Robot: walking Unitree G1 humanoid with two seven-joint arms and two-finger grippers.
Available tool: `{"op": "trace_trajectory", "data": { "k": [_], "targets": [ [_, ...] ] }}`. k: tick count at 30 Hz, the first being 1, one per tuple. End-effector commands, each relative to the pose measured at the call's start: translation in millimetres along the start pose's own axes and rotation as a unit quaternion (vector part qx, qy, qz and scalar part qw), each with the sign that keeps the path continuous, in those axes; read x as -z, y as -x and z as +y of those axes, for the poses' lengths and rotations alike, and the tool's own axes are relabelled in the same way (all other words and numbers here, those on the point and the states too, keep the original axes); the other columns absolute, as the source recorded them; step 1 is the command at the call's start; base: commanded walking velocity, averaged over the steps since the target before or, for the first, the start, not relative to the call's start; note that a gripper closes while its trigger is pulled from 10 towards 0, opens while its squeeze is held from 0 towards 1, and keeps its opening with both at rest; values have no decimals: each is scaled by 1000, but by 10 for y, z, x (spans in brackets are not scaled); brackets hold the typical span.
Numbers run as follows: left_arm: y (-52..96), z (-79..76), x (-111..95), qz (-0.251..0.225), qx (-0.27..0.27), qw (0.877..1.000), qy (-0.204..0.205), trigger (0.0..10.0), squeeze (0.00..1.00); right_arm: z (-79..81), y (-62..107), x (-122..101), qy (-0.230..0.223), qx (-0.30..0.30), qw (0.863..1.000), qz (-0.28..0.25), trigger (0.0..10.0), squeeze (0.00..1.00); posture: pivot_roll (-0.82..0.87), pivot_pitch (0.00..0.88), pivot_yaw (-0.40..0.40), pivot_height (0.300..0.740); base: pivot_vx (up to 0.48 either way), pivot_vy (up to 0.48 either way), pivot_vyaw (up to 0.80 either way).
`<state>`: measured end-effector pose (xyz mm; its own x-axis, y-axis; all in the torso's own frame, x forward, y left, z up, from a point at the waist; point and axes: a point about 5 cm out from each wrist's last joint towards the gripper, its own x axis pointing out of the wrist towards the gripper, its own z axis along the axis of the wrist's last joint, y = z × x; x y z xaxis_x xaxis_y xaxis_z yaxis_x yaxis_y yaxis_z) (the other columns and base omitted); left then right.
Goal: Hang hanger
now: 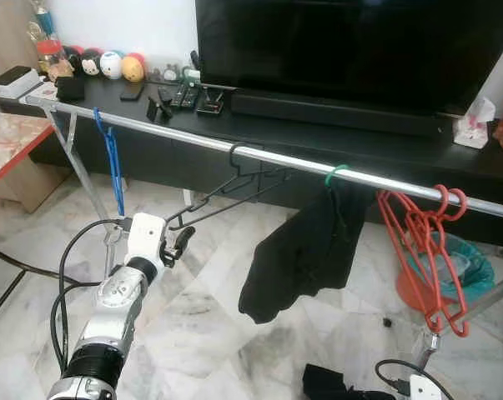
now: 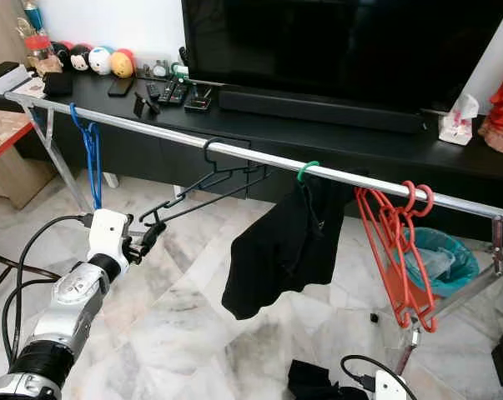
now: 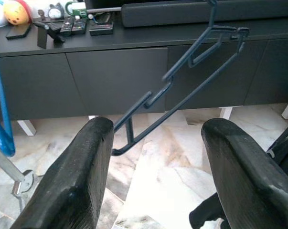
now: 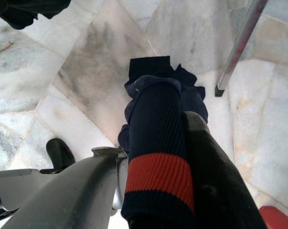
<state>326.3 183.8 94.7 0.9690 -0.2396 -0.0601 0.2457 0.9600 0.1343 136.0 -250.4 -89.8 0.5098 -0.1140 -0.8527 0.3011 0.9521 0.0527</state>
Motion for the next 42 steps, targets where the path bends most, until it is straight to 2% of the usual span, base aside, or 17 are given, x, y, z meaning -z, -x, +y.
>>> {"op": "trace_trajectory", "data": {
  "k": [1, 32, 36, 42],
  "targets": [
    [-31, -14, -74, -11, 3, 1000, -5, 10000, 0, -32, 3, -43, 8, 3, 1000, -10, 10000, 0, -5, 0, -41, 740, 0, 0, 0],
    [-71, -27, -142, -22, 8, 1000, -4, 10000, 0, -36, 12, 20, 14, -1, 1000, 3, 10000, 0, -6, 0, -38, 740, 254, 0, 0],
    [-74, -28, -150, -24, 9, 1000, -4, 10000, 0, -35, 13, 17, 13, -5, 1000, 1, 10000, 0, -5, 0, -39, 740, 293, 0, -723],
    [-69, -40, -155, -23, 22, 999, -7, 10000, 0, -36, 13, 13, 15, -6, 1000, 0, 10000, 0, -3, 0, -40, 740, 276, 0, 0]
  ]
}}
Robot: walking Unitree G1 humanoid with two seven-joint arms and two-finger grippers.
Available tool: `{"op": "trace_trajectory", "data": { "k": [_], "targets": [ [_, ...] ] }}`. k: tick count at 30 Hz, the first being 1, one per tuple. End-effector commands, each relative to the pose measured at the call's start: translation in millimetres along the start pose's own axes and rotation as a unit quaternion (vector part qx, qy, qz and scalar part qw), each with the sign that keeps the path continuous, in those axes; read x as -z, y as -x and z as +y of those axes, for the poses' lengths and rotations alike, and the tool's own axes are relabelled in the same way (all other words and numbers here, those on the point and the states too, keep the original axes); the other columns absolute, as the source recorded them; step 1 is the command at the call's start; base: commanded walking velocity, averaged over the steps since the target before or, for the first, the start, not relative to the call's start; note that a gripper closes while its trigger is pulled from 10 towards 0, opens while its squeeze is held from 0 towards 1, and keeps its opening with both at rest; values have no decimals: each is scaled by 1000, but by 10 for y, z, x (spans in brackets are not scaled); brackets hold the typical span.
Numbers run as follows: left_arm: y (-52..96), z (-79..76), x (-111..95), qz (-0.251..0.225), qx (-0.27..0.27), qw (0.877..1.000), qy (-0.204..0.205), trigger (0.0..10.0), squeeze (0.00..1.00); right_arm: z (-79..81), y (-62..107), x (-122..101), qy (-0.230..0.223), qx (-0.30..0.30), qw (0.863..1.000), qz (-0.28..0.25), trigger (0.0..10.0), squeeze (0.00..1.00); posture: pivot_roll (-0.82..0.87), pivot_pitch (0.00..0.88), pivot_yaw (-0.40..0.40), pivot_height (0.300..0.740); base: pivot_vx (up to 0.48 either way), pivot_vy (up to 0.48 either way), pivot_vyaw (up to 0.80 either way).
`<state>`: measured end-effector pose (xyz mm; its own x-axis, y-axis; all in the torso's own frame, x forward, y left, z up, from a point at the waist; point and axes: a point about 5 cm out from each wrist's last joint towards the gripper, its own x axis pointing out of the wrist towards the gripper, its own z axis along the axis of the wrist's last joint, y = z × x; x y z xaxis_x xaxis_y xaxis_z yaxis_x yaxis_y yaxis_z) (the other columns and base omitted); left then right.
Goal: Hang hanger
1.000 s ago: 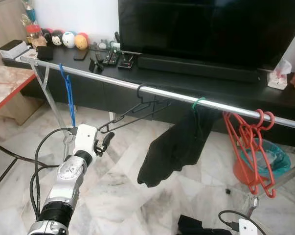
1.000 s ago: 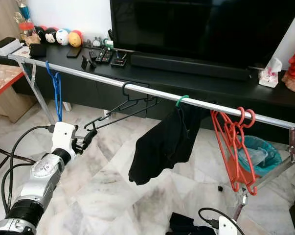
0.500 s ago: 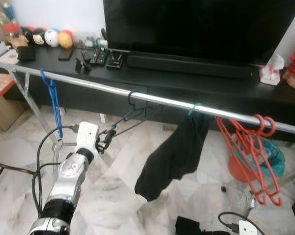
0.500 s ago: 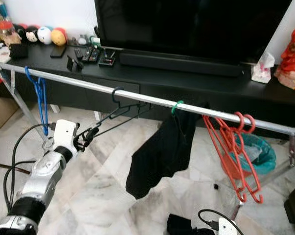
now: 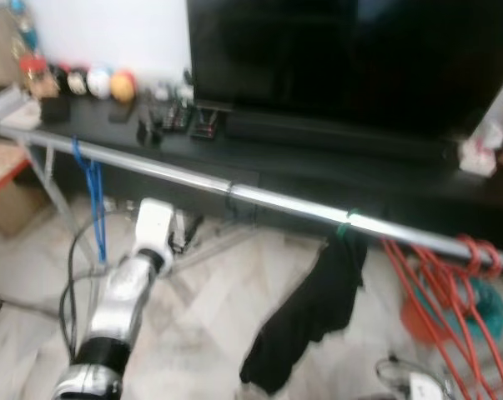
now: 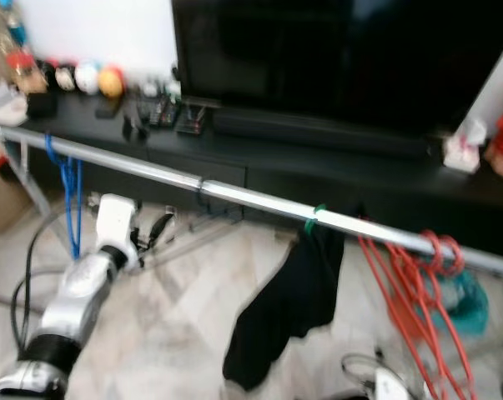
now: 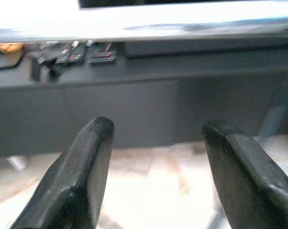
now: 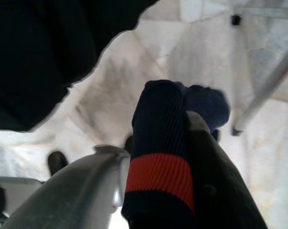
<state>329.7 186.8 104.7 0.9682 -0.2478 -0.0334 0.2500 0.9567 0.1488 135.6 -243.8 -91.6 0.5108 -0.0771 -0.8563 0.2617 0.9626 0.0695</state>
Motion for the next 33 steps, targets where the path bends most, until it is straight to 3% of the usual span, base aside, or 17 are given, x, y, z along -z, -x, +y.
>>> {"op": "trace_trajectory", "data": {
  "k": [1, 5, 10, 22, 29, 33],
  "targets": [
    [-44, -91, -60, -8, 27, 1000, 0, 10000, 0, -94, 21, -20, 4, 11, 1000, -5, 10000, 0, -3, 0, -41, 740, 0, 0, 0],
    [-26, -95, -46, 0, 51, 999, -2, 10000, 0, -92, 19, -28, 5, 11, 1000, -4, 10000, 0, -1, 0, -44, 740, 0, 0, 0],
    [-12, -140, -30, 24, 120, 992, -24, 10000, 0, -80, 15, -27, 4, 12, 1000, -4, 10000, 0, 1, 0, -46, 740, 0, 0, 0],
    [-97, -232, -101, 7, 111, 993, -27, 10000, 0, -59, 11, -27, 2, 10, 1000, -7, 10000, 0, -4, 0, -46, 740, 0, 0, -249],
    [-98, -188, -98, 8, 107, 994, -32, 10000, 0, -68, 8, -57, 4, 11, 1000, -9, 10000, 0, -5, 0, -44, 740, 0, 0, 0],
    [-102, -166, -106, 7, 104, 994, -35, 10000, 0, -67, 7, -63, 5, 9, 1000, -8, 10000, 0, -3, 0, -44, 740, 0, -396, 0]
  ]
}}
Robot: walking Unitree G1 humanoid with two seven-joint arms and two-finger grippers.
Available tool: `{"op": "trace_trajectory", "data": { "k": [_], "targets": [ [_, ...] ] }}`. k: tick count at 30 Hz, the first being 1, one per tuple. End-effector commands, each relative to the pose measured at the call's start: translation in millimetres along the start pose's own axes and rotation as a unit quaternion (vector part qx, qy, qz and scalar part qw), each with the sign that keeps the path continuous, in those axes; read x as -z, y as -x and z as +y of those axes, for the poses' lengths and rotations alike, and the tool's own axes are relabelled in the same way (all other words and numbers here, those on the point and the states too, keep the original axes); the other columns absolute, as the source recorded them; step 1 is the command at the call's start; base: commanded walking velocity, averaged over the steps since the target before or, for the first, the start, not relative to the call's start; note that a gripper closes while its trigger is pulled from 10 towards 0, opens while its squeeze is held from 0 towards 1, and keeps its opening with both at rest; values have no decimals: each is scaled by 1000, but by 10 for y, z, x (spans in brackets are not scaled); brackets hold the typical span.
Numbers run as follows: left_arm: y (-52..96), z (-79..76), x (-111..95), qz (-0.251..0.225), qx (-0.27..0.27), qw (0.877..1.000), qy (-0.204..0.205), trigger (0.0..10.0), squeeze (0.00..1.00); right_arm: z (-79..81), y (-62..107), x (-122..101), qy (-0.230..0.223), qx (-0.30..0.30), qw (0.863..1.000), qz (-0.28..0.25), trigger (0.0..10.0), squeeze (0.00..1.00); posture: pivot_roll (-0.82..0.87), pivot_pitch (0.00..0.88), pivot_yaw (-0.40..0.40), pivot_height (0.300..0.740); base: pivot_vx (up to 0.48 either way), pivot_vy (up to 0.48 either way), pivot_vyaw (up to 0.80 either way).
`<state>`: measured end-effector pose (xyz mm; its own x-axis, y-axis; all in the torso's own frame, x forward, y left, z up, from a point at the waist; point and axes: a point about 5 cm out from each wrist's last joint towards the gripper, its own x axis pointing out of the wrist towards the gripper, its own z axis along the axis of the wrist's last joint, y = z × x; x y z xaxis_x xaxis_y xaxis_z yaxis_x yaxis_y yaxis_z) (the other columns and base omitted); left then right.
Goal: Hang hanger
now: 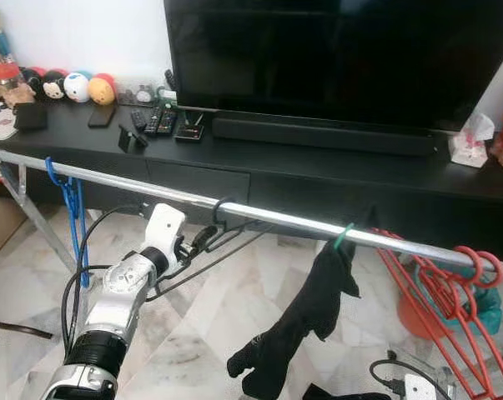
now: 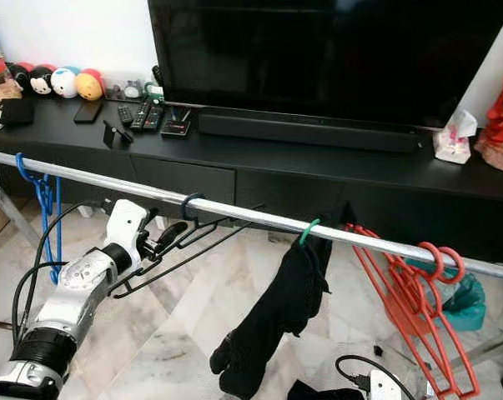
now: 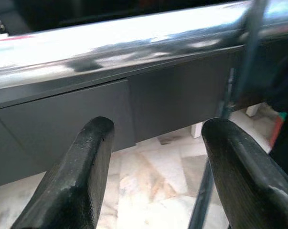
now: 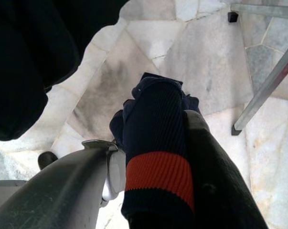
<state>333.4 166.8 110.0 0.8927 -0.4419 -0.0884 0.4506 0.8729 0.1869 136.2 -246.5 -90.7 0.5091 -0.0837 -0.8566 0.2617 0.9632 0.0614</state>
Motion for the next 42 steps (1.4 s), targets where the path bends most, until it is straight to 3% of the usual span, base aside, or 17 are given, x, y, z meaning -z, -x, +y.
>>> {"op": "trace_trajectory", "data": {
  "k": [1, 7, 19, 29, 36, 42],
  "targets": [
    [-16, 13, -23, -1, -3, 1000, -9, 10000, 0, -44, 4, -48, 2, 6, 1000, -8, 10000, 0, -3, 0, -44, 740, 0, -458, 0],
    [-2, 20, 4, 4, -6, 1000, -10, 10000, 0, -40, 2, -57, 2, 6, 1000, -9, 10000, 0, -4, 0, -46, 740, 0, -389, 0],
    [33, 111, -11, 4, -14, 1000, -13, 10000, 0, -34, 0, -60, 3, 4, 1000, -9, 10000, 0, -1, 0, -52, 740, 0, 0, 0],
    [72, 104, 112, 56, 54, 997, -30, 10000, 0, -59, 7, -59, 4, 4, 1000, -9, 10000, 0, -4, 0, -53, 740, 0, 0, 0],
    [-123, 100, 134, 71, 23, 997, -24, 10000, 0, -83, 16, -51, 5, 4, 1000, -9, 10000, 0, -19, 0, -55, 740, 0, 0, 0],
    [-304, 84, 6, 56, -3, 998, 5, 10000, 0, -95, 20, -46, 4, 5, 1000, -11, 10000, 0, -39, 0, -54, 740, 0, 0, 0]
  ]
}}
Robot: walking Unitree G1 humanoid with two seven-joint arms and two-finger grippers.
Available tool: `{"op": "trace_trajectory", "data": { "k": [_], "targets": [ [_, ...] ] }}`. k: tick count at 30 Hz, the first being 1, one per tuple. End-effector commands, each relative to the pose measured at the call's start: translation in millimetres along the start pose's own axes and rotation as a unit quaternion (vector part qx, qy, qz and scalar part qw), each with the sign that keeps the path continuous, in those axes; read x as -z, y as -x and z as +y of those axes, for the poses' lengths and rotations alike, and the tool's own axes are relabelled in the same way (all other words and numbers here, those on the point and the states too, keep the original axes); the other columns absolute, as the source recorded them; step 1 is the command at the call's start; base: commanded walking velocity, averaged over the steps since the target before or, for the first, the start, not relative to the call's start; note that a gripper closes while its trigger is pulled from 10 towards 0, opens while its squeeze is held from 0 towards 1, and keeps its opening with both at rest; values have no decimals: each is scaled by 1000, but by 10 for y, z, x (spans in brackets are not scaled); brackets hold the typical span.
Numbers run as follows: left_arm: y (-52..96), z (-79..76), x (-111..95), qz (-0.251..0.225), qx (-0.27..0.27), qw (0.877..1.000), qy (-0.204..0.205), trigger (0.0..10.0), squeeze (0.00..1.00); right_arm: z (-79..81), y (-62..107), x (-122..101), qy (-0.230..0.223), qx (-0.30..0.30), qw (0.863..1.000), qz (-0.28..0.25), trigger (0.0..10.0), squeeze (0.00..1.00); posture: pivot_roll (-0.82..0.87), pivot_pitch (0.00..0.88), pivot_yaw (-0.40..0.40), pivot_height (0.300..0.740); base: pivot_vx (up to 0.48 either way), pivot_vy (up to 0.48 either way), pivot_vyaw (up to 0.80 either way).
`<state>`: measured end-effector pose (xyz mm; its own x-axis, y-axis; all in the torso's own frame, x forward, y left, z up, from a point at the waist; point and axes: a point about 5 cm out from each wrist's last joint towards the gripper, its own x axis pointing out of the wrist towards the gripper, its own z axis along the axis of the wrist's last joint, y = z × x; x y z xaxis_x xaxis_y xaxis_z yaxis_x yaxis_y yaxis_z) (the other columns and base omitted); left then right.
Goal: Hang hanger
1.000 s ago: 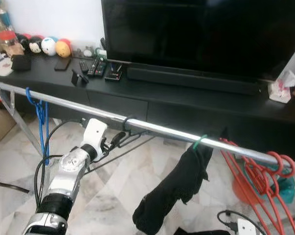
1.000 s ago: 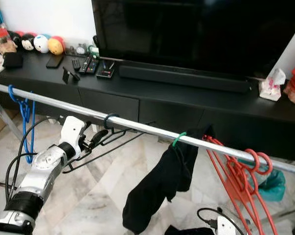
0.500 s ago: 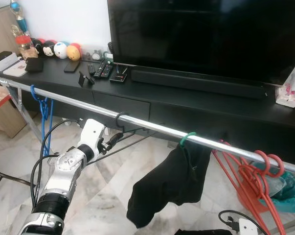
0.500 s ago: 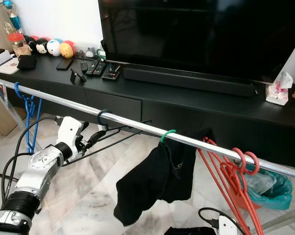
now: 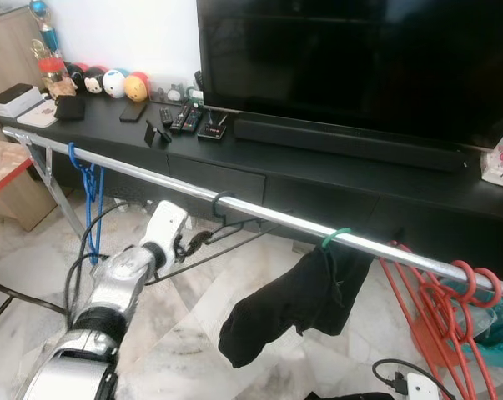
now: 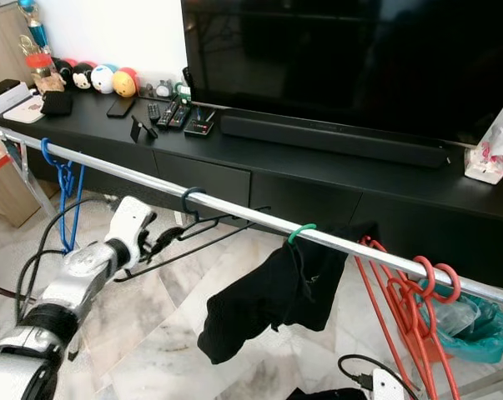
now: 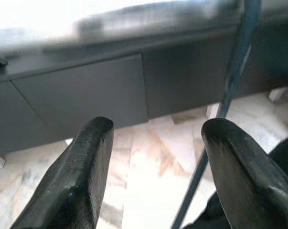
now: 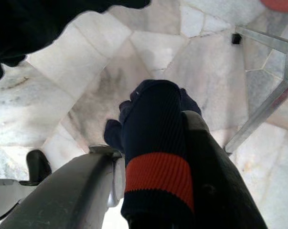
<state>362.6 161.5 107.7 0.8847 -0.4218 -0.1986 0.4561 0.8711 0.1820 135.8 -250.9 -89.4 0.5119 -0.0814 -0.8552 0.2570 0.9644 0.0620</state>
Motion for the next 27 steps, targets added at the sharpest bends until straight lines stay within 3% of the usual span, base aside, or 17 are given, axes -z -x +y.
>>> {"op": "trace_trajectory", "data": {
  "k": [1, 10, 14, 20, 27],
  "targets": [
    [-45, -10, -37, -3, -4, 1000, 11, 10000, 0, -46, 10, -29, 2, 6, 1000, -10, 10000, 0, -50, 0, -52, 740, 0, 0, 0],
    [-156, -175, -55, 26, 77, 997, -6, 10000, 0, 63, -14, -44, 1, -7, 1000, -21, 10000, 0, -80, 0, -37, 740, 0, 0, 0],
    [-165, -200, -34, 38, 83, 996, -17, 10000, 0, 159, -42, -97, 2, -15, 999, -28, 10000, 0, -83, 0, -34, 740, 0, 0, 0],
    [-165, -148, -36, 45, 50, 996, -51, 10000, 0, 219, -59, -156, 2, -22, 999, -37, 10000, 0, -83, 0, -32, 740, 0, 0, 0],
    [-133, -230, 71, 56, 92, 993, -49, 10000, 0, 251, -69, -239, 10, -32, 998, -49, 10000, 0, -73, 0, -39, 740, 0, 0, 0]
  ]
}}
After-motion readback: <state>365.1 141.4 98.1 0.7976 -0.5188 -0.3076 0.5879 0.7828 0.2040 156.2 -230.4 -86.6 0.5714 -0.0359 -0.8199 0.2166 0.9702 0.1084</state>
